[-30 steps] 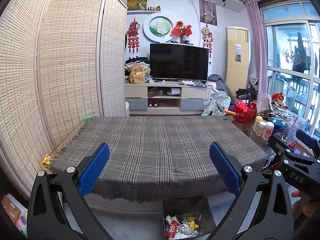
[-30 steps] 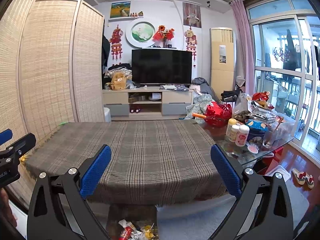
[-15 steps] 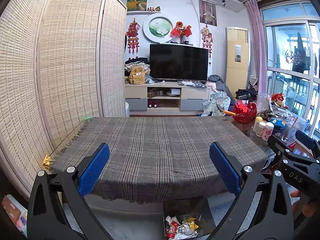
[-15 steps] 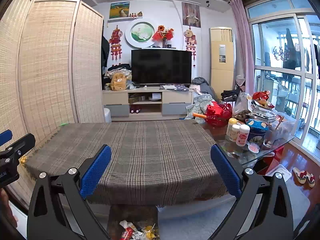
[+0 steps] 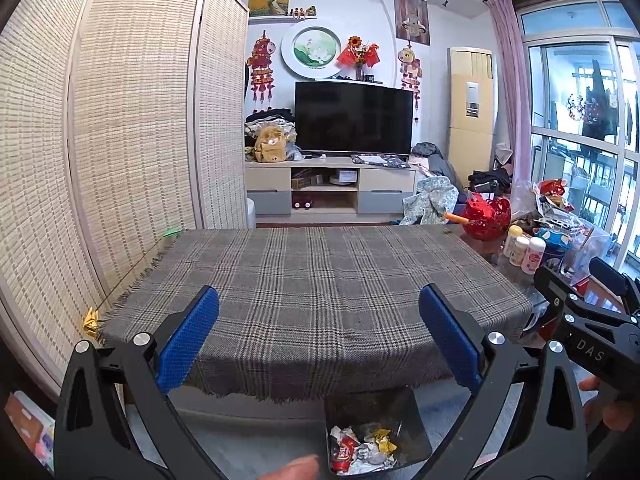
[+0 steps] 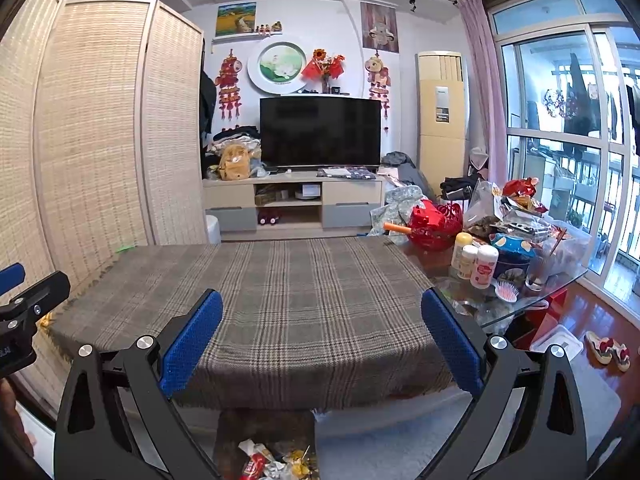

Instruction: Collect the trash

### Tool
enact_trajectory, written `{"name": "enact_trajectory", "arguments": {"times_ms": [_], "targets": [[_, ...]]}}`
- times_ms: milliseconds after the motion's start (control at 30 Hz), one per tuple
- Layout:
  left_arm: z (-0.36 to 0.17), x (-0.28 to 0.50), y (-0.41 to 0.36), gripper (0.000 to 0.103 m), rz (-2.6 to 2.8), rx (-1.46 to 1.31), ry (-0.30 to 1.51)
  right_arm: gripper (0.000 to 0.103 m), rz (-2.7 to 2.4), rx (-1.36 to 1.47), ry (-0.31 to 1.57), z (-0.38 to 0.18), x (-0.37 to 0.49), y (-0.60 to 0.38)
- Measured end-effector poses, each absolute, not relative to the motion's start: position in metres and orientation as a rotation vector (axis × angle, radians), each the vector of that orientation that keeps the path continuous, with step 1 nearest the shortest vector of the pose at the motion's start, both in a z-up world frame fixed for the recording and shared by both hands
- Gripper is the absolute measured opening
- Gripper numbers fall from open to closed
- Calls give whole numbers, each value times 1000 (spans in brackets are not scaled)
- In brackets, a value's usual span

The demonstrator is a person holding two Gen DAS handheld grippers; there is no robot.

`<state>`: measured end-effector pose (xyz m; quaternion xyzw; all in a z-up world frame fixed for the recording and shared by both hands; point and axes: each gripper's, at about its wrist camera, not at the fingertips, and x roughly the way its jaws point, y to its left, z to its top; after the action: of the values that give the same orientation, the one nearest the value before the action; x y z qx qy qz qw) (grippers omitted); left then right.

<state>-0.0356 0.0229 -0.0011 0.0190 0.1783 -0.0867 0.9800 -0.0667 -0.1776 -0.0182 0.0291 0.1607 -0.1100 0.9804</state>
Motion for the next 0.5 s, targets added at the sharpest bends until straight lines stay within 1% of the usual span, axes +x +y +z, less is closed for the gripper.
{"name": "enact_trajectory", "arguments": {"times_ms": [500], "targets": [[1,-39,25,95,-157,47,355,100,-217,65,324,-18,-67,-180]]}}
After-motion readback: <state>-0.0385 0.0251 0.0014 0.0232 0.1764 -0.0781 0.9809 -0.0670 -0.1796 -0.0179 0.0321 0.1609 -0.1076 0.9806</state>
